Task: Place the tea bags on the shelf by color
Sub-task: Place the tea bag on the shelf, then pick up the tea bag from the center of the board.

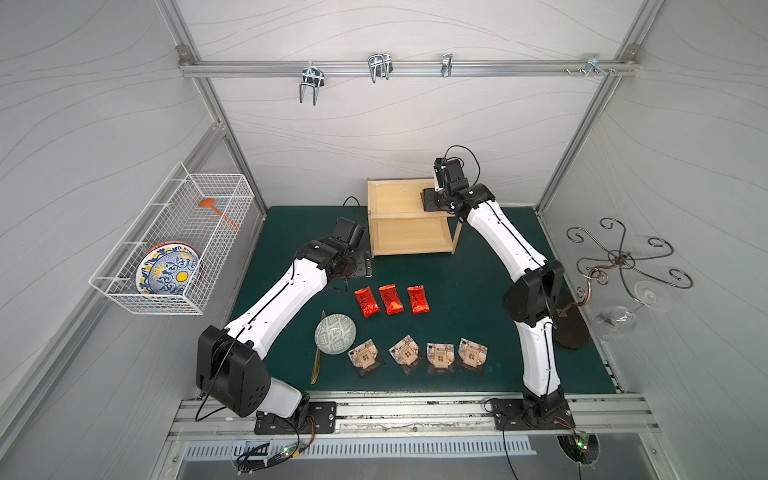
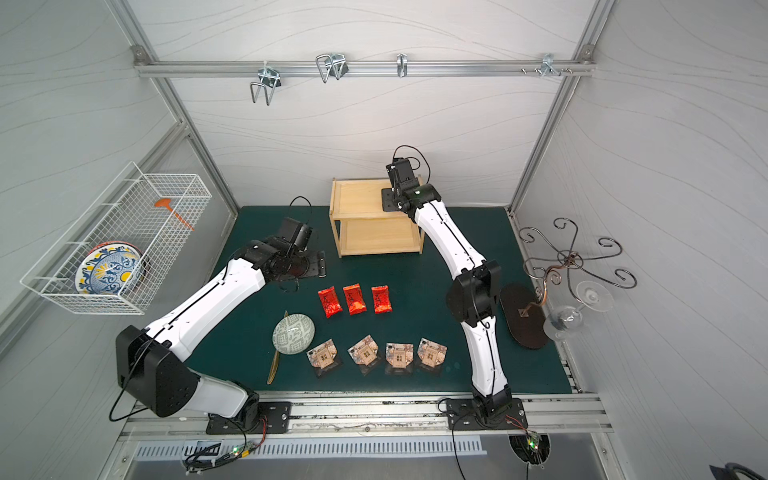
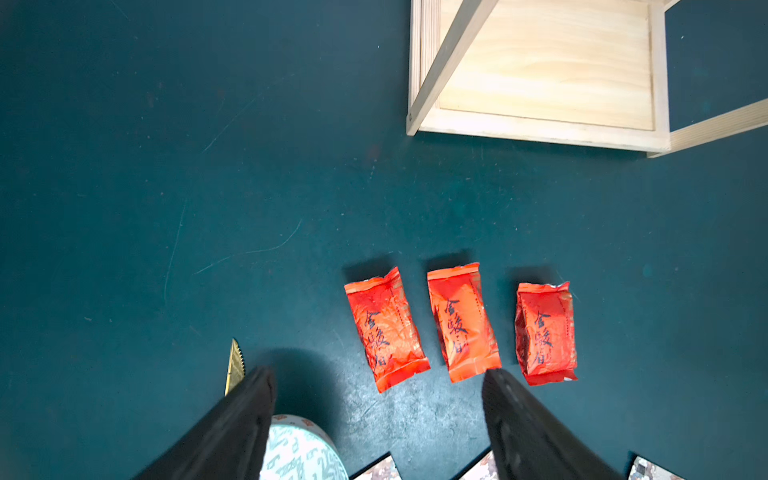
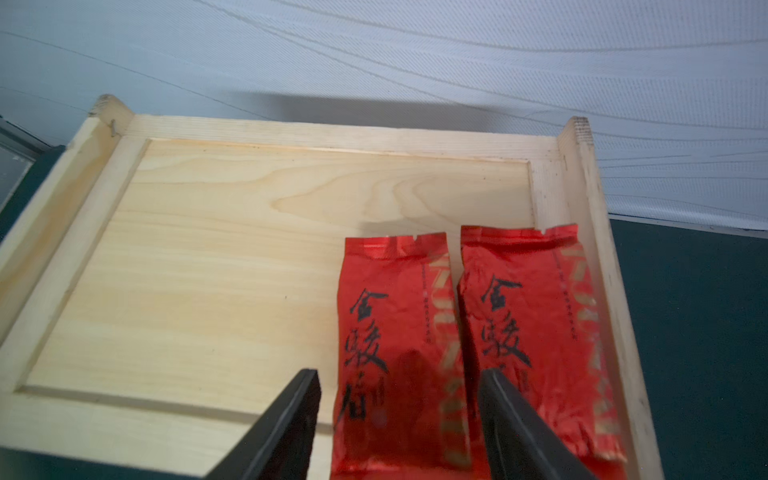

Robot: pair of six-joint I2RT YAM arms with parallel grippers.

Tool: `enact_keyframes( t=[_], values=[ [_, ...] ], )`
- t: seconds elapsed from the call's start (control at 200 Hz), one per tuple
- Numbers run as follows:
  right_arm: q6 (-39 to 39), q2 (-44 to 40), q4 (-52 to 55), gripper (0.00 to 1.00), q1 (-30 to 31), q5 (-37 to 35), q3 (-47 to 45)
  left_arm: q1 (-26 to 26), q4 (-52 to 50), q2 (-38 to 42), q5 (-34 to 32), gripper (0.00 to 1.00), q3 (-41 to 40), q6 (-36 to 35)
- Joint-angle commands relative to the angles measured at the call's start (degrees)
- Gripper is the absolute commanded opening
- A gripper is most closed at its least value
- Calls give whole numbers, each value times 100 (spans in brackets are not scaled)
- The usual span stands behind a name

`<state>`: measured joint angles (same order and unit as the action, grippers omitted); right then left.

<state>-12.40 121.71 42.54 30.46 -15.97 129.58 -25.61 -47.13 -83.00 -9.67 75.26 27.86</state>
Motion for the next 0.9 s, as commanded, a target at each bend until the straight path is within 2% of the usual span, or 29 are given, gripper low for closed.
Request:
enact_keyframes(
  t=[0.0, 0.165, 0.255, 0.46, 0.635, 0.895],
  values=[
    [-269, -998, 104, 66, 191, 41, -762, -23, -5, 271, 0, 83, -16, 18],
    [-439, -2019, 27, 66, 485, -119, -2398, -23, -10, 453, 33, 84, -166, 68],
    [-677, -2435, -167, 66, 630, 12, -3307, -23, 170, 576, 113, 84, -509, 170],
    [-1217, -2582, -701, 68, 1398, 361, -4836, -23, 165, 565, 283, 84, -754, 238],
    [-1497, -1942, -688, 69, 1678, 609, -5074, -23, 60, 381, 311, 84, -720, 141],
    [-1563, -1357, -651, 77, 1687, 709, -5051, -23, 20, 247, 380, 84, -678, 132]
  ],
)
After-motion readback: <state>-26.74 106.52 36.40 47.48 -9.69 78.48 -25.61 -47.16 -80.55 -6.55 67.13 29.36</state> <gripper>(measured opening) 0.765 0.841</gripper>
